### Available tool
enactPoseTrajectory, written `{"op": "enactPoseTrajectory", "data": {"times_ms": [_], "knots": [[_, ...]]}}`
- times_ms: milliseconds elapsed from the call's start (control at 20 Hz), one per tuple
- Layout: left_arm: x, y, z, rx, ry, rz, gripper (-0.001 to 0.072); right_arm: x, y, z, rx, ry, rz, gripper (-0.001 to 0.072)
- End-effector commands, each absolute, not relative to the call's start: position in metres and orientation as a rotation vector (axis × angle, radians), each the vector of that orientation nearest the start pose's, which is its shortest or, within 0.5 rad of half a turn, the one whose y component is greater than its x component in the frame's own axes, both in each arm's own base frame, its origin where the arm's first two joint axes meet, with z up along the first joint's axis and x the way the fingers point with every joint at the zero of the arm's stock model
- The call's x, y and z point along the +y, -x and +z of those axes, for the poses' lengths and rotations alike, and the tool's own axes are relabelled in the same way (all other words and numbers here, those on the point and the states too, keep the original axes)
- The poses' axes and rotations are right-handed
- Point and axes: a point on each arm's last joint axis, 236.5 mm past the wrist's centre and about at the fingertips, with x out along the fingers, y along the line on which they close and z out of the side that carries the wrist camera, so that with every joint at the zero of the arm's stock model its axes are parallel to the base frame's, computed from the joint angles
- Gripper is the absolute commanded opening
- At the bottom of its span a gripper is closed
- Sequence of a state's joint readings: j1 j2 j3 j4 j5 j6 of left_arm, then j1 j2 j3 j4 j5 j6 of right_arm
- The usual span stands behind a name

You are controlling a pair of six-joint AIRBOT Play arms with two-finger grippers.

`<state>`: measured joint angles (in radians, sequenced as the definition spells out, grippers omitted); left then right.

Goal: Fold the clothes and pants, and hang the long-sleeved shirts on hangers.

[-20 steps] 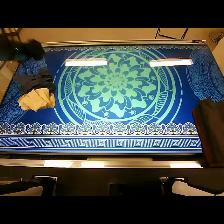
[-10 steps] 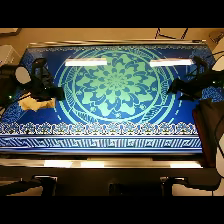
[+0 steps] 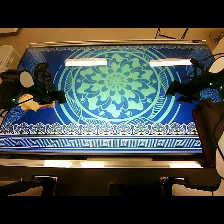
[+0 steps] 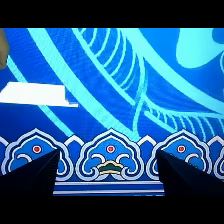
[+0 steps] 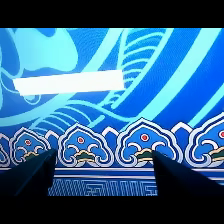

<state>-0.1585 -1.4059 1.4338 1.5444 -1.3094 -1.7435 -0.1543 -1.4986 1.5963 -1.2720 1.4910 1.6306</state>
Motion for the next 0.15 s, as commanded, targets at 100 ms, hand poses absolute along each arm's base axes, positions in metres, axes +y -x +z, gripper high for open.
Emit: {"op": "enactPoseTrajectory", "data": {"times_ms": [100], "knots": [[-0.0721,-0.4107,0.0448,1.288,0.069,-0.043,0.072,0.0053,-0.419,0.0629,1.361,-0.381,0.063,0.0683]]}}
